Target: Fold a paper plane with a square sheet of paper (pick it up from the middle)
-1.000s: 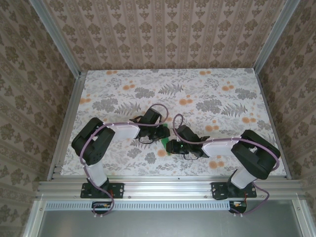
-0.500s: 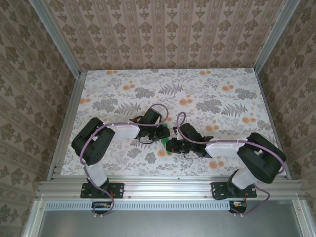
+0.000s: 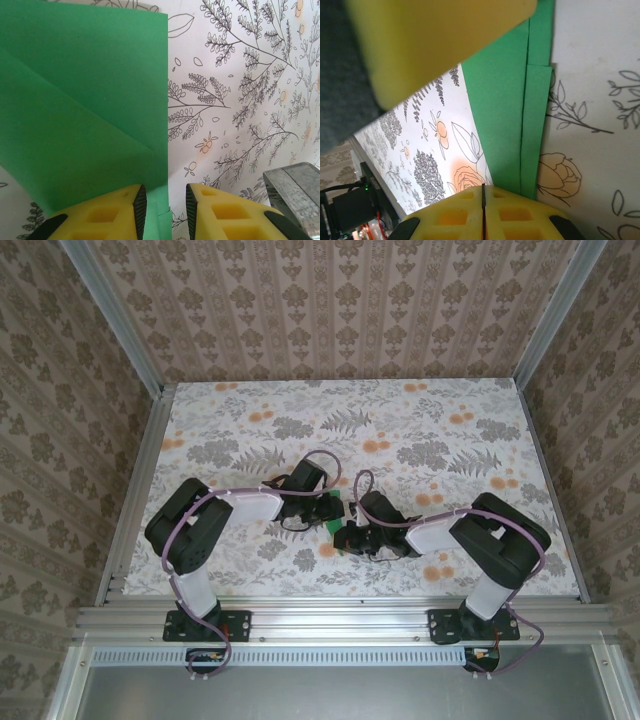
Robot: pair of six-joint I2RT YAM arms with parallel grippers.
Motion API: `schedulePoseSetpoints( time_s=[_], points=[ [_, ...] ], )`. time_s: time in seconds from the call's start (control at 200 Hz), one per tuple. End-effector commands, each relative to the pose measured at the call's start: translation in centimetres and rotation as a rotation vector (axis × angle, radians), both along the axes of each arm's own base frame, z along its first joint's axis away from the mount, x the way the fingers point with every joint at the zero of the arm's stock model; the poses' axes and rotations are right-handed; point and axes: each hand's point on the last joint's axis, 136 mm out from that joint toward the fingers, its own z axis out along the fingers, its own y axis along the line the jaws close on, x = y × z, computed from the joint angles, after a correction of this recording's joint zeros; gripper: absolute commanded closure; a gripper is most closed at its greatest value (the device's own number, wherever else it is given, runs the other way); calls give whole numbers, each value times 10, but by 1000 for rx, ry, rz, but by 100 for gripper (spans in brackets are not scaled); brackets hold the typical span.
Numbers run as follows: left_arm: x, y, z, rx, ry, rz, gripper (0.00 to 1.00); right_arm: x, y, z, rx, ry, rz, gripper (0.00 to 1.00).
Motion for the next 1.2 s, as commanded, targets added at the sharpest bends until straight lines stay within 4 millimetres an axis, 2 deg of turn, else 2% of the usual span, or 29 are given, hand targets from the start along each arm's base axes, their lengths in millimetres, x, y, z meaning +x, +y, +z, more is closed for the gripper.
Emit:
schedulePoseSetpoints(
  time_s=[0.0,0.08,0.17,0.38,0.54,0.73,1.005,1.075,1.195],
  points=[
    [-8,14,-11,56,29,-2,69,-18,-17,-29,-76,96,-18,92],
    [-8,17,-12,64,31,4,69,-24,-27,-36,-125,112,-22,92],
    [-8,18,-14,69,35,9,69,-30,-33,-35,-148,117,-11,92],
    [-6,21,-15,78,37,17,69,-42,-30,-22,-135,108,42,92],
    [-6,22,-15,79,37,20,69,-55,-32,-27,-161,138,73,92],
    [-7,22,-15,78,38,20,69,-67,-45,-33,-183,163,62,92],
    [-7,20,-14,72,40,18,69,-82,-55,-26,-195,170,92,92],
    [-7,19,-14,65,40,13,69,-78,-55,-20,-193,143,80,92],
    [-6,15,-10,47,37,9,69,-55,-39,9,-128,45,50,92]
  ],
)
